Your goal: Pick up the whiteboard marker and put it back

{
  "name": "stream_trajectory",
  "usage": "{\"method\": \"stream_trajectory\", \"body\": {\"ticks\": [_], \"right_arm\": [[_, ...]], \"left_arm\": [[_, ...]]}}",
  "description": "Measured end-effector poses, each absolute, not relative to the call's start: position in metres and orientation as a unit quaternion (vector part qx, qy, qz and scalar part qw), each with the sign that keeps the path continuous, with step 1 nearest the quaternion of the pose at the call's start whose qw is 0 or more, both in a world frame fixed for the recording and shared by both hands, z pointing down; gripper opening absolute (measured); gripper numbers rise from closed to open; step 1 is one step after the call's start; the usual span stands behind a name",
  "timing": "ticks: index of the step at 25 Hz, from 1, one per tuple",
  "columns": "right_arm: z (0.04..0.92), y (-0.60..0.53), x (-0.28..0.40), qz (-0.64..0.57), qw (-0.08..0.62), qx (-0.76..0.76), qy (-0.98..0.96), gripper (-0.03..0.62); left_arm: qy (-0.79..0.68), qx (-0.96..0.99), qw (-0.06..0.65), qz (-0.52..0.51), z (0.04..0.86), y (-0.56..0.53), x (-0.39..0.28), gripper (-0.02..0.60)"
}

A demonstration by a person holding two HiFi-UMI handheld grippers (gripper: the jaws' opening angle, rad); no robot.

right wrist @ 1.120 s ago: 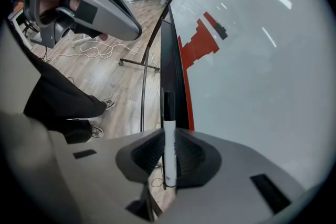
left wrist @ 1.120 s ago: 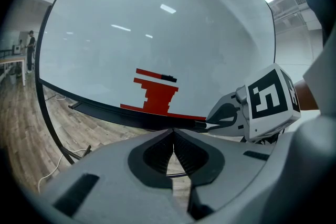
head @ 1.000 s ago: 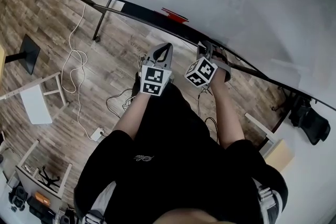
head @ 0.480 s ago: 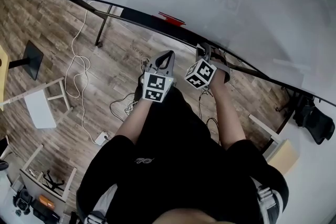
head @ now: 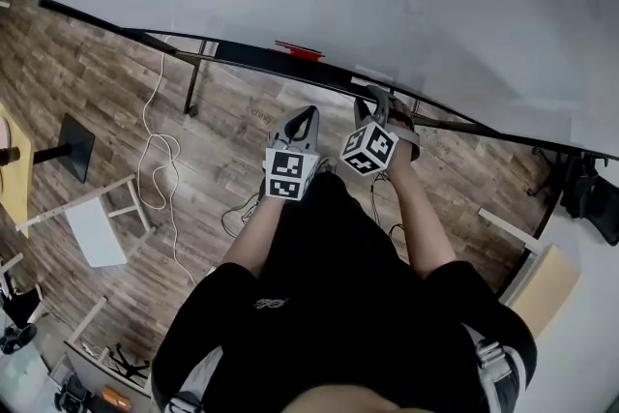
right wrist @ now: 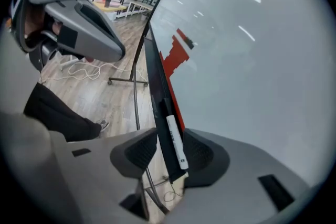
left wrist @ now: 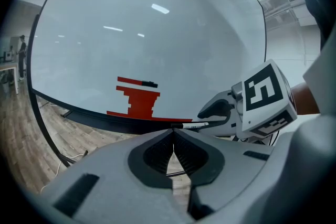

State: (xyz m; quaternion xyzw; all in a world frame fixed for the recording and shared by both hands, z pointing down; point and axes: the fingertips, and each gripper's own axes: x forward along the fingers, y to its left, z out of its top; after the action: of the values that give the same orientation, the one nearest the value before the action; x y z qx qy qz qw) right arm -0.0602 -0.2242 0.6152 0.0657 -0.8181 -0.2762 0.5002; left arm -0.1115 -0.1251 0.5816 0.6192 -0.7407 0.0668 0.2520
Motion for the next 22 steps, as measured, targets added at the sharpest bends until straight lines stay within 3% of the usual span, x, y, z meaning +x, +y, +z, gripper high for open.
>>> {"method": "stream_trajectory", "body": {"ticks": [9, 10, 12, 22], "right_arm": [[0.530, -0.210, -0.049, -0.032, 0.332, 0.158, -0.929, 0.146], [0.519, -0.210, -0.044, -0.023, 0.314, 0.170, -0.934, 0.127], [0.499, -0.209, -0.032, -0.011, 0.279, 0.193, -0.940, 0.020], [0.448, -0.201, 0.028, 0.022, 0.140, 0.248, -0.958, 0.003]], "left_arm": [[-0.745, 0.636, 0.190, 0.073, 0.521, -0.153, -0.095, 0.008], [-0.745, 0.637, 0.186, 0.072, 0.514, -0.154, -0.092, 0.008], [-0.746, 0.638, 0.178, 0.069, 0.500, -0.158, -0.084, 0.008], [-0.753, 0.640, 0.149, 0.046, 0.448, -0.146, -0.037, 0.008]]}}
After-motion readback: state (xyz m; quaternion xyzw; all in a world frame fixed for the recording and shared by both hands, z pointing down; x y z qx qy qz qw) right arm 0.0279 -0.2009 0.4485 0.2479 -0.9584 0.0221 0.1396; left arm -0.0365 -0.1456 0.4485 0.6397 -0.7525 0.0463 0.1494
